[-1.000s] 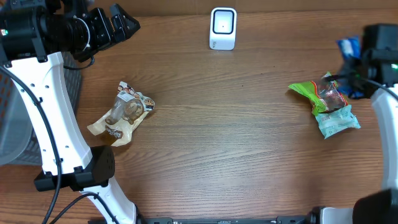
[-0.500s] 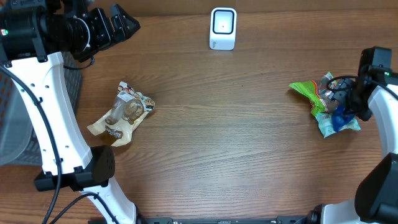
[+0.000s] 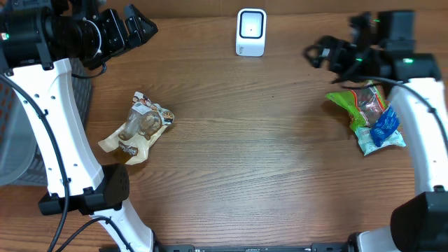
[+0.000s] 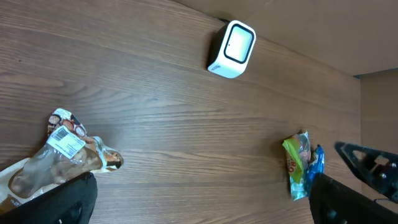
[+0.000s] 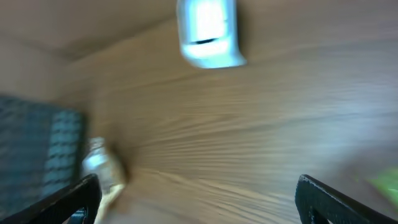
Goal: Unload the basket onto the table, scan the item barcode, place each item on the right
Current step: 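Carry the Oreo pack right and drop it on the other snacks, then push the clear mushroom bag right toward mid-table with the left gripper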
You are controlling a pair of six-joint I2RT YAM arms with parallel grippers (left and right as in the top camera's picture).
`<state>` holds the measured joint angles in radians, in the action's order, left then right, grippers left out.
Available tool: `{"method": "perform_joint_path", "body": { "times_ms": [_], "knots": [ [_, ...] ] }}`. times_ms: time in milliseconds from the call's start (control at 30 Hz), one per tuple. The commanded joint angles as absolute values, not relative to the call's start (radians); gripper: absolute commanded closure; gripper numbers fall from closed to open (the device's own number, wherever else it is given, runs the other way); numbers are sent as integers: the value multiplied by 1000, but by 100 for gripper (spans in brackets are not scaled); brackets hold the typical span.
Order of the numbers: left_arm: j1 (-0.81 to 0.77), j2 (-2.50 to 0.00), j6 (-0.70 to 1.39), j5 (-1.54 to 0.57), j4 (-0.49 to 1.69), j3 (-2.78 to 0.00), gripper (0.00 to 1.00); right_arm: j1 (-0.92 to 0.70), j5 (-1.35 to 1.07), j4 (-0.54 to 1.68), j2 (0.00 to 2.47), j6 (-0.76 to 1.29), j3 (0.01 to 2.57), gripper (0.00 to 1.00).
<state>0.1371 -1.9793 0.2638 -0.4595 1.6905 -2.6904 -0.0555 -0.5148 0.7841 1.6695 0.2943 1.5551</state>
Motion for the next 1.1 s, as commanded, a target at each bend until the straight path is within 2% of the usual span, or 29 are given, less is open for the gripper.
{"method": "perform_joint_path", "body": {
  "times_ms": [0,267,600,700,933,1067],
  "knots": [
    [131,-1964,277,-461,1689,-2705,0,-170,-592,725,1719,375,1571,0],
    [131,-1964,277,-461,1689,-2705,0,-400,-398,639,1834,376,1571,0],
    [131,-1964,247,-426,1689,-2705,0,-418,-392,667,1842,378,1571,0],
    [120,-1964,249,-300,1690,-2695,0,-418,-374,667,1842,379,1571,0],
    [5,-1990,339,138,1687,-2518,0,-418,-374,669,1842,371,1571,0],
    [-8,-2024,423,257,1687,-2377,0,-418,-374,671,1842,370,1571,0]
  ]
}}
